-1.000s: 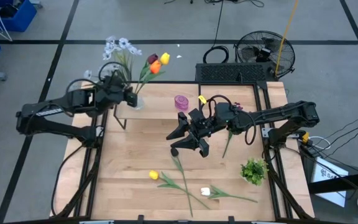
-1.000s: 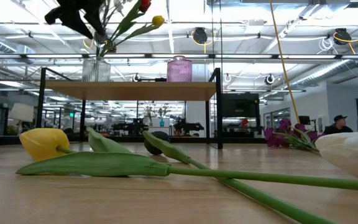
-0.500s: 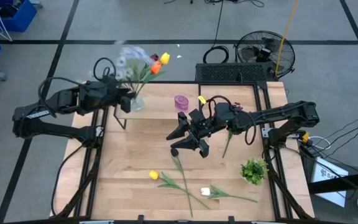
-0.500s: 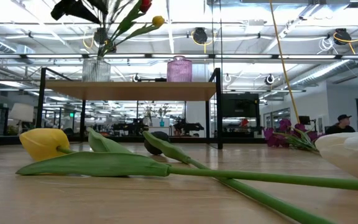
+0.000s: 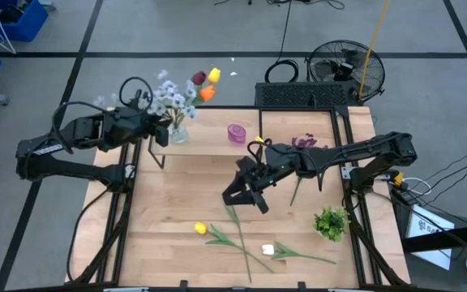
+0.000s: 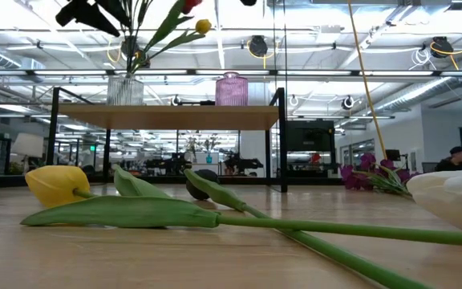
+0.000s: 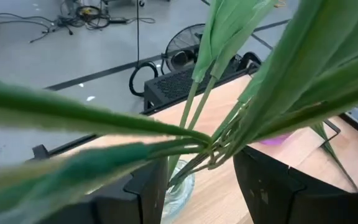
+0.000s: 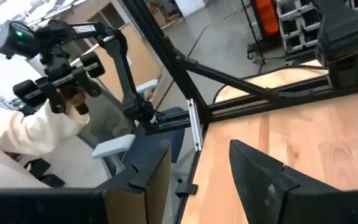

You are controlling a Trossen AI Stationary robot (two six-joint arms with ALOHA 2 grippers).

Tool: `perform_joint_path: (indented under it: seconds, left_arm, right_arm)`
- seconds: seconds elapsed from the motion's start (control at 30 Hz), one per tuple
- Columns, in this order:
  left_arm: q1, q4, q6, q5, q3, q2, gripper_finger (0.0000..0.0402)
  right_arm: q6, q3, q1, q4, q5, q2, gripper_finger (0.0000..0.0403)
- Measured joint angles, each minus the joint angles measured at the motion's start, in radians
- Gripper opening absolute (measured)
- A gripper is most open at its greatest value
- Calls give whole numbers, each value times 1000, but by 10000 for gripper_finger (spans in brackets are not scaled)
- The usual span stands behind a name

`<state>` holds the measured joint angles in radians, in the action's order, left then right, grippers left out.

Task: Pick and place flowers into a vace then onto a shelf
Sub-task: Put the violet flowers into the violet vase on the shelf

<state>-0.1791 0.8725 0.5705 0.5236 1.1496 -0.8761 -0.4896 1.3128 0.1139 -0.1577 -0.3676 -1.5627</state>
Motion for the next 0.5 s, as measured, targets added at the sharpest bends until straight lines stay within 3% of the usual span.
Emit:
perform_joint_path:
  seconds: [0.2,0.37,0.5]
  left_arm:
    - [0,0,-11,-45,0,1,186]
    - [0,7,-9,-159,0,20,186]
    - [0,63,5,-193,0,43,186]
  right_arm:
    - [-23,0,-1,134,2,0,155]
    - [-47,0,-1,295,3,0,155]
    - [-49,0,-1,311,4,0,155]
